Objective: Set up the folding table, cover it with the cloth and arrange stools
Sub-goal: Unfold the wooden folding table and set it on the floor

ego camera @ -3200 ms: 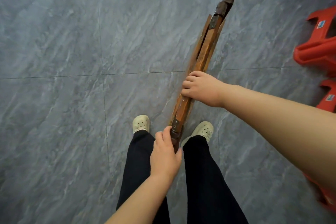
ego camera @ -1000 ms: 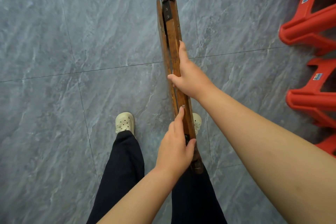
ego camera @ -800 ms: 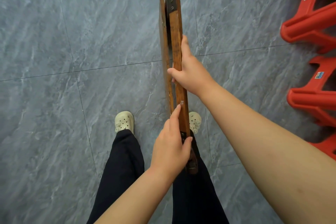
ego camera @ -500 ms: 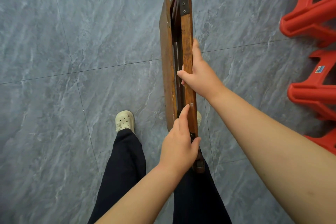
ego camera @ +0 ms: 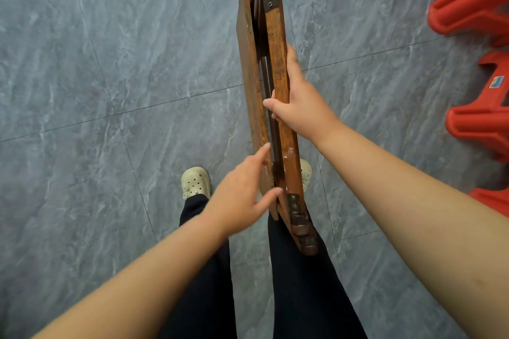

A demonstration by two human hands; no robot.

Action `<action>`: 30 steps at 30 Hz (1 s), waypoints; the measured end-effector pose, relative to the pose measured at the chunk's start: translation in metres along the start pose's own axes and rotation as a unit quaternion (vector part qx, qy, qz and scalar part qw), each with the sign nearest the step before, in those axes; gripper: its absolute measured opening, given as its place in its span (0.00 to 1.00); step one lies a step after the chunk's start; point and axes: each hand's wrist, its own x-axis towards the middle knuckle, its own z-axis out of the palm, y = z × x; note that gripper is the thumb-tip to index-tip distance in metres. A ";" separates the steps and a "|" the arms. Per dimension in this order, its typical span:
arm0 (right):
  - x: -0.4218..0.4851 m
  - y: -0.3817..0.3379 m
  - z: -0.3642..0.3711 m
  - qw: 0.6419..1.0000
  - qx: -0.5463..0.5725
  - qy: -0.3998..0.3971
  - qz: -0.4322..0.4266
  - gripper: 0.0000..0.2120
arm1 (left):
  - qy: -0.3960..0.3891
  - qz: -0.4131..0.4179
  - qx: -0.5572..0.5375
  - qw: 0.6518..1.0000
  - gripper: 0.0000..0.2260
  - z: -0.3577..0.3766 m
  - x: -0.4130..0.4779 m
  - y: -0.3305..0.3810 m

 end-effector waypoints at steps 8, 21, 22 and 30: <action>-0.004 0.003 0.002 0.999 0.035 0.023 -0.030 0.43 | -0.115 0.125 0.384 0.908 0.33 -0.017 0.067 -0.066; 0.000 0.015 0.006 0.993 0.113 0.024 -0.036 0.42 | -0.213 0.208 0.545 0.784 0.33 -0.002 0.122 -0.090; 0.000 0.015 0.006 0.992 0.121 0.021 -0.036 0.42 | -0.202 0.209 0.547 0.785 0.33 0.000 0.125 -0.088; -0.001 0.013 0.006 0.993 0.113 0.012 -0.032 0.42 | -0.144 0.248 0.559 0.777 0.18 0.000 0.150 -0.069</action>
